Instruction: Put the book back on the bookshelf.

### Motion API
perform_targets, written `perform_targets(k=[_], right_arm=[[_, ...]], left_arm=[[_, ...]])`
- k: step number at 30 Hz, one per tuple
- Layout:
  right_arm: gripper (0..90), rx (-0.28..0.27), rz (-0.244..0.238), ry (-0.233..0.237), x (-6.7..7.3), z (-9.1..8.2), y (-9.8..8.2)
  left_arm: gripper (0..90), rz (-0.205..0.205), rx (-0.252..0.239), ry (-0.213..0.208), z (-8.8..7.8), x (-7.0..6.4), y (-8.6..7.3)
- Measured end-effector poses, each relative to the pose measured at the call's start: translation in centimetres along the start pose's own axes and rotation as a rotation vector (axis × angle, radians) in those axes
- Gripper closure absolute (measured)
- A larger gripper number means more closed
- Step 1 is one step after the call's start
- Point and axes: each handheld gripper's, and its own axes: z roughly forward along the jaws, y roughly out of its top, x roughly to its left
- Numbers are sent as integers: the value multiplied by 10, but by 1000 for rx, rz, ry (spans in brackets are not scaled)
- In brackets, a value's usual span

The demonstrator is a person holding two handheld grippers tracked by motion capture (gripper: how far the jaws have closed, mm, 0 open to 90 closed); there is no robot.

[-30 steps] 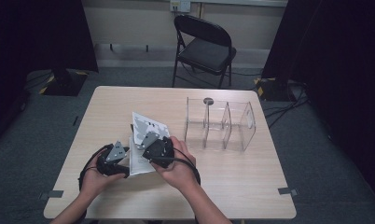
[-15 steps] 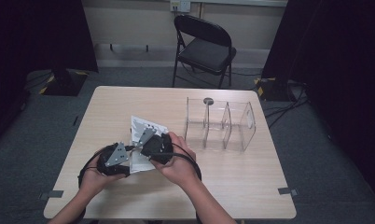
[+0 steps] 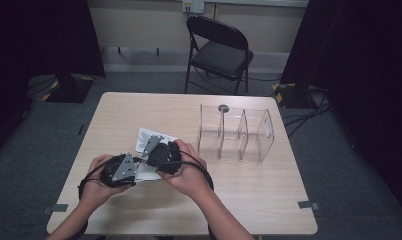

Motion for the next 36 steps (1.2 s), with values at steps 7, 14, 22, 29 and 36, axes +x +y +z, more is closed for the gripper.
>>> perform_targets(k=[7,14,22,29,36], right_arm=[[528,-55,61,70,-8,-5,1],[335,-141,152,58,-19,-22,-5],[266,-206,194,2,-27,-50,-35],[242,-213,300,14,-23,-42,-95],[238,-133,338,50,-3,1,-145]], left_arm=[[626,-63,-6,-9,-13,5,9],[674,-97,-20,-24,-18,9,13],[689,-123,1,-62,-23,14,18],[698,-129,26,-94,-28,21,21],[715,-111,63,-112,-31,26,27]])
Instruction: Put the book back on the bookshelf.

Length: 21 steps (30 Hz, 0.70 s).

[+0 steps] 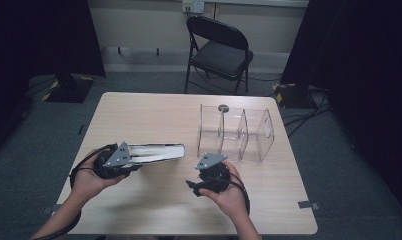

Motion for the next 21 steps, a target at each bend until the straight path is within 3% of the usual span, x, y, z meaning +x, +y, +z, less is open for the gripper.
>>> perform_targets(k=[3,4,8,14,17,19,21], right_arm=[[240,1,7,-8,1,12,-15],[232,13,39,-1,0,20,-27],[229,12,83,1,-5,29,-44],[191,29,129,-38,-11,38,-60],[150,37,119,-56,-12,41,-64],[132,9,172,-52,-15,43,-69],[126,0,183,-56,-17,43,-70]], left_arm=[[721,-4,0,-8,-1,1,1],[722,-8,14,-18,-4,1,1],[724,-12,20,-32,-7,3,1],[733,-30,27,-66,-11,7,4],[738,-32,29,-74,-12,10,4],[746,-36,36,-87,-14,12,6],[752,-44,43,-87,-15,13,7]])
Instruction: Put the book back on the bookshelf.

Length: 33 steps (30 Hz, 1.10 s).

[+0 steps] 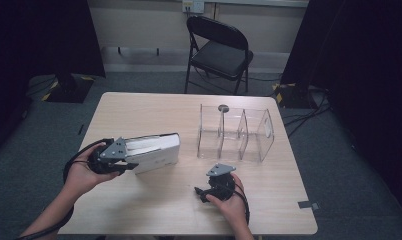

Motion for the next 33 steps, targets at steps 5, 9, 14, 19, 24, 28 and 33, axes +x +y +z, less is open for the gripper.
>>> perform_targets(k=[5,9,14,19,24,28,33], right_arm=[[122,2,1,-2,0,0,0],[121,3,3,-2,0,0,0],[121,4,3,-2,0,0,0],[121,4,4,-2,0,0,0],[121,3,4,-1,0,0,0],[121,4,3,-1,0,0,0],[121,4,4,-2,0,0,0]], left_arm=[[759,-13,3,-15,-2,3,0],[759,-35,2,-24,-2,3,1],[761,-66,3,-36,-3,7,0],[762,-70,6,-47,-4,8,0],[762,-61,9,-62,-5,6,0],[762,-61,6,-95,-8,5,-2],[762,-71,-2,-128,-11,5,-5]])
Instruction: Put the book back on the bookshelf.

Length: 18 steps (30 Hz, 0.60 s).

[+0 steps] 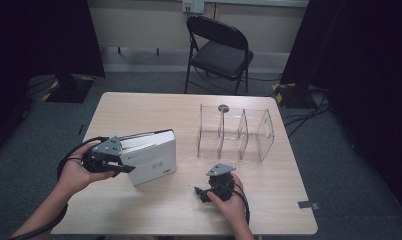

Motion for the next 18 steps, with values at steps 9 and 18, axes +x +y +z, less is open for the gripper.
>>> perform_targets(k=[9,18], right_arm=[[121,0,0,0,0,0,0],[120,0,1,0,0,0,0]], left_arm=[[762,-25,28,-24,-2,3,1],[753,-35,42,-11,-3,4,3]])
